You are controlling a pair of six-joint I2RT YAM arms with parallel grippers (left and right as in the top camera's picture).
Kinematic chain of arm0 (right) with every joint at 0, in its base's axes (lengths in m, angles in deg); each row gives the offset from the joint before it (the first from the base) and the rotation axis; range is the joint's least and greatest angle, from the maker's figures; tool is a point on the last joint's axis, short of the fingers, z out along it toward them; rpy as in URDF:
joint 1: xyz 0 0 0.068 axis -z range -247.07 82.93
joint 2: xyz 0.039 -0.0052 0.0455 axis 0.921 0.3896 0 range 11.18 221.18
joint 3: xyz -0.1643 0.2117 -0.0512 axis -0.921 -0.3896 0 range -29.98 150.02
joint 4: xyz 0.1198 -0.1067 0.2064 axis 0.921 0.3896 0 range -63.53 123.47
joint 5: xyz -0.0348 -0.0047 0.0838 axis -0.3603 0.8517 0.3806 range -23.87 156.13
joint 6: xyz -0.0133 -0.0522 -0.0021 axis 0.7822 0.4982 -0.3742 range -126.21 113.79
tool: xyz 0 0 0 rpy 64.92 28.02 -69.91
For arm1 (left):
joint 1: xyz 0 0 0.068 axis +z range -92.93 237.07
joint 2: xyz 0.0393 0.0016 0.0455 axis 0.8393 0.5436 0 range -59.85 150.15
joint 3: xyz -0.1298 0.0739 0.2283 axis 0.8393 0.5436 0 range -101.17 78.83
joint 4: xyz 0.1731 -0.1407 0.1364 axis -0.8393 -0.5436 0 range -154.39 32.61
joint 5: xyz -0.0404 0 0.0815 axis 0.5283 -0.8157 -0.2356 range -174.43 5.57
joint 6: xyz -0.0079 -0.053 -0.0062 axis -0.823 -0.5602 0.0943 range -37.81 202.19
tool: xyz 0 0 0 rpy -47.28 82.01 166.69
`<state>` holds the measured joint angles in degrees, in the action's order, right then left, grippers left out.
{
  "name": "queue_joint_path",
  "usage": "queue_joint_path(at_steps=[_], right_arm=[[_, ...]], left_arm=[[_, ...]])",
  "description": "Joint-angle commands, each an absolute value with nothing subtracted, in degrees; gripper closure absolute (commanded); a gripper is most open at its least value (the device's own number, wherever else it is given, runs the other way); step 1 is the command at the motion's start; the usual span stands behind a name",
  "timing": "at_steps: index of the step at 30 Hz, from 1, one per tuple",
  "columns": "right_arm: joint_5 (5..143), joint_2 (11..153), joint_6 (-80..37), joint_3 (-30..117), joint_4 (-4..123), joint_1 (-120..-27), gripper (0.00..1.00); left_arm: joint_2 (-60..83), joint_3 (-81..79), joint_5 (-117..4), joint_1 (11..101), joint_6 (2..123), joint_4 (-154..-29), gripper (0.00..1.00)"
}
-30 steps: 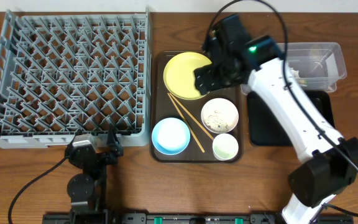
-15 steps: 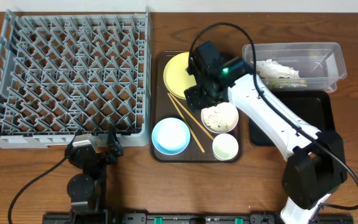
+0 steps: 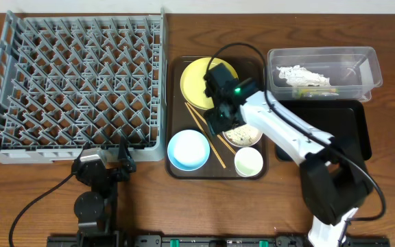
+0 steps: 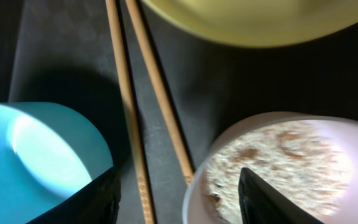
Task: Sort waste into correct bins and load items into the dishwasher
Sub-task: 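Reach right gripper to pink rice bowl and grasp its rim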
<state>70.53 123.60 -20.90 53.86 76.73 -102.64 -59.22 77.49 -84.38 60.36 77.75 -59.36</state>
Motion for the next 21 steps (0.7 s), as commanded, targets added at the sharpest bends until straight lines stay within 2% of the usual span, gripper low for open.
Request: queue_joint_path(at_steps=[1,11,15,17,21], right_arm=[[69.1,127.1,-23.8,53.5,77.0,-103.6,0.45],[68.9,127.5,-24.6,53.9,77.2,-103.4,0.69],[68.2,127.5,-24.9,53.9,77.4,-103.4,0.86],[68.1,127.5,-25.3,53.9,77.4,-103.5,0.99],[68.1,127.5,-25.5,53.9,77.4,-103.5,0.99]], left_arm=[[-59.5,78.6,-84.9,60.6,78.1,-61.6,0.11],[-59.5,78.6,-84.9,60.6,78.1,-61.5,0.11],[-59.5,78.6,-84.9,60.6,78.1,-61.5,0.11],[-59.5,78.6,-84.9,60.6,78.1,-61.5,0.11],[-59.5,78.6,-84.9,60.6,78.1,-61.5,0.11]])
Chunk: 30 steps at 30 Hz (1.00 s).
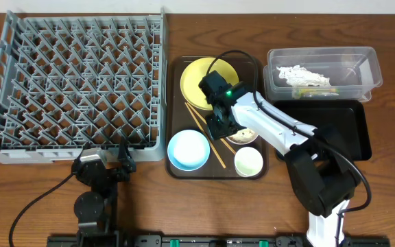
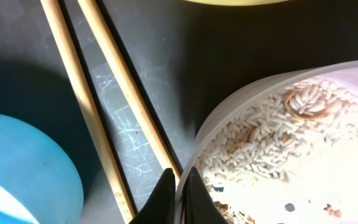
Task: Sort waste into correct bins and load items into the dishwasher
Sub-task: 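Reach right gripper to pink rice bowl and grasp its rim, then carry pink bowl over black tray and tip rice out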
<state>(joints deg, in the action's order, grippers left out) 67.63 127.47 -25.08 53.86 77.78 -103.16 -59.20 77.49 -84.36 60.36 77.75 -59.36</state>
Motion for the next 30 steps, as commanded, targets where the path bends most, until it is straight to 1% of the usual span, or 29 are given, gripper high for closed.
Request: queue_joint_path(at_steps=[1,6,13,18,22,25,30], right_arm=[[68.1,127.5,-25.5,53.9,77.5,-103.5,0.99],[68.1,126.4,-25.4,56.9,79.6,-103.4,0.99],[66.9,122.3,-24.8,68.0,90.3,-103.0,0.99],[67.3,118.0,-24.6,71.1,95.9,-101.3,0.99],[68.8,113.6,-24.5,71.0,100.1,-97.5,0.99],[69.9,110.8,-22.1,70.8,102.6,-94.0,0.99],[73.7,107.6,-16.9,65.5,102.0,-88.1,0.99]], left_arm=[[-59.5,78.6,-84.9,60.6,78.1,-61.5,0.11],[-59.5,78.6,-84.9,60.6,78.1,-61.5,0.11],[-59.5,78.6,-84.9,60.6,78.1,-61.5,0.11],[-59.5,78.6,-84.9,60.6,78.1,-61.5,0.11],[-59.5,78.6,-84.9,60.6,78.1,-61.5,0.11],[-59.5,78.6,-84.9,60.6,78.1,-61.5,0.11],[-59.5,78.6,-84.9,60.6,78.1,-61.5,0.11]])
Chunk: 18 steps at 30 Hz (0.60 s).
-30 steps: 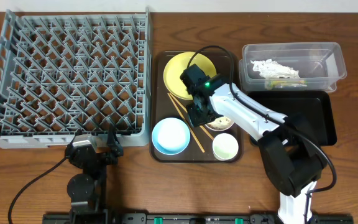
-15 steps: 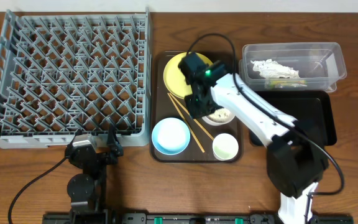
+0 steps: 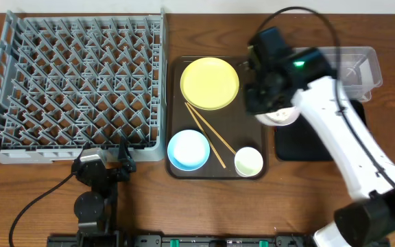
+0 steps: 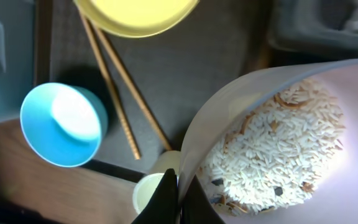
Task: Sort waste into correct bins and load items into the dishwasher
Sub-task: 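Carry pink bowl over black tray and tip rice out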
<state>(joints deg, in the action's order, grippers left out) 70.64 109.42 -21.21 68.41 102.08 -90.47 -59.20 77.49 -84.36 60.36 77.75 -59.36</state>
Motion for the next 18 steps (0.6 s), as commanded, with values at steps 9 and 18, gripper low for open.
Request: queue_joint_path(at_steps=[9,18], right_arm=[[90.6,103.6,-6.2,51.2,93.6,-77.9,0.99],[106.6,103.3,3.0,40.8,86.7,-69.3,0.99]], left_arm=[[-59.5,78.6,-84.9,60.6,78.1,-61.5,0.11],[-59.5,78.6,-84.9,60.6,78.1,-61.5,0.11]])
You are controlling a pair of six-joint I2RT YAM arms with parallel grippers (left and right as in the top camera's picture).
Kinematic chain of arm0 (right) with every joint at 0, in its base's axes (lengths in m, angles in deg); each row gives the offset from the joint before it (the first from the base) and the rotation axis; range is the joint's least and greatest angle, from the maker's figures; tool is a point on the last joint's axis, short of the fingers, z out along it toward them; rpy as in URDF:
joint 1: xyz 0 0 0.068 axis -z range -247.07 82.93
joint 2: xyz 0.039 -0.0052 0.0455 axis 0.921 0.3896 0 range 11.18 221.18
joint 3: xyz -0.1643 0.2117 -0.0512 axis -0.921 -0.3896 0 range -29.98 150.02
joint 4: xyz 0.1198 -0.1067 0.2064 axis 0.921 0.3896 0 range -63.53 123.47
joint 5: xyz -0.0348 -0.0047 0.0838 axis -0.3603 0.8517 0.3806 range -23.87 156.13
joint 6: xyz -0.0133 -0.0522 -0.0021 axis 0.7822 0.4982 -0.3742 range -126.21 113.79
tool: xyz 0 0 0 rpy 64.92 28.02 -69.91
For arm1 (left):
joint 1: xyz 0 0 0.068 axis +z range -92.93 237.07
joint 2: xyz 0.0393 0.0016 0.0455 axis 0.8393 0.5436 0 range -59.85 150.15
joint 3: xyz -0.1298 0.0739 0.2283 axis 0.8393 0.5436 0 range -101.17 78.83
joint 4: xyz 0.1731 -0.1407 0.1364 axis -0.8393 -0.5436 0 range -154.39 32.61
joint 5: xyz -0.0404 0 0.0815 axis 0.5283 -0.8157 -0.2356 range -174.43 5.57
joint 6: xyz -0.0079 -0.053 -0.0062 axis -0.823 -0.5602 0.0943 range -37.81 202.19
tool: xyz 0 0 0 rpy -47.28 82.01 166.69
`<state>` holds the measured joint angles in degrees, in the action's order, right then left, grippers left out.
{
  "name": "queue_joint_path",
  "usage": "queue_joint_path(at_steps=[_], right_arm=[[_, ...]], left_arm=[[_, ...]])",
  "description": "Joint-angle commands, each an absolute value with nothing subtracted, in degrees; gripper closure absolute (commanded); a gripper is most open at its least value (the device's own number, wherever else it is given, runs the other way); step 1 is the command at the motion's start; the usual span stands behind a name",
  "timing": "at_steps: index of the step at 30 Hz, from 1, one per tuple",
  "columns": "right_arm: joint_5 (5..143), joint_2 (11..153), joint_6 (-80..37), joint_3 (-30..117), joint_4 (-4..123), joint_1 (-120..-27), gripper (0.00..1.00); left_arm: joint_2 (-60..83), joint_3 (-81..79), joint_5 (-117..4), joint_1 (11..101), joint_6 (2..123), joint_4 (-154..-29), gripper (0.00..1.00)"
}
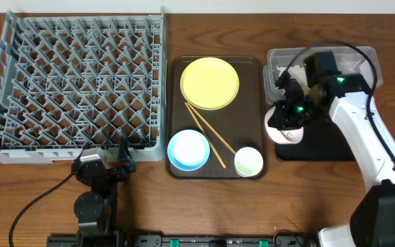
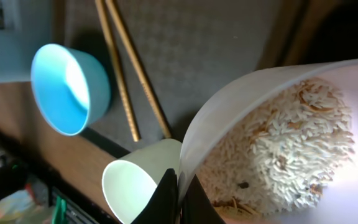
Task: Sort waste into correct bins and load items into the dishwasher
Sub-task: 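Carry pink bowl over black tray and tip rice out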
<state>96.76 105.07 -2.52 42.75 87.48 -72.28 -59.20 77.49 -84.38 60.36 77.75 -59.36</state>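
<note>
A white bowl of rice scraps (image 1: pixel 284 130) (image 2: pixel 291 143) hangs tilted over the left edge of the black tray (image 1: pixel 352 145). My right gripper (image 1: pixel 290 114) (image 2: pixel 179 194) is shut on its rim. A yellow plate (image 1: pixel 210 83), a blue bowl (image 1: pixel 188 149) (image 2: pixel 70 87), two chopsticks (image 1: pixel 208 134) (image 2: pixel 129 74) and a pale green cup (image 1: pixel 248 162) (image 2: pixel 138 186) remain on the brown tray (image 1: pixel 177 68). My left gripper (image 1: pixel 106 152) rests at the table's front left with its fingers apart and nothing between them.
A grey dish rack (image 1: pixel 74 82) fills the left side of the table. A clear plastic bin (image 1: pixel 355 58) holding some waste stands at the back right, just behind the black tray. Bare wood runs along the front edge.
My right gripper has moved right and toward the front with the rice bowl, from beside the clear bin's left end to over the black tray's left edge. The left arm has not moved.
My right gripper stood open over the rice bowl's rim on the brown tray. Then it was shut on the rim. Later it held the bowl up off the tray, near the clear bin, and now holds it at the black tray's left edge.
</note>
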Motion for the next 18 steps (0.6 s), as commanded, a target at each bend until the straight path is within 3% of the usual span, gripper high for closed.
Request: queue_joint_path(at_steps=[1,11,18], right_arm=[[108.8,103.3,4.1,39.9,86.2,-68.0,0.99],[129.1,103.3,15.4,33.2,85.3,-53.5,0.99],[138.5,103.3,15.7,28.5,79.6,-46.3,0.99]], left_arm=[[-59.5,78.6,-84.9,60.6,78.1,-61.5,0.11],[-59.5,78.6,-84.9,60.6,78.1,-61.5,0.11],[-59.5,78.6,-84.9,60.6,78.1,-61.5,0.11]])
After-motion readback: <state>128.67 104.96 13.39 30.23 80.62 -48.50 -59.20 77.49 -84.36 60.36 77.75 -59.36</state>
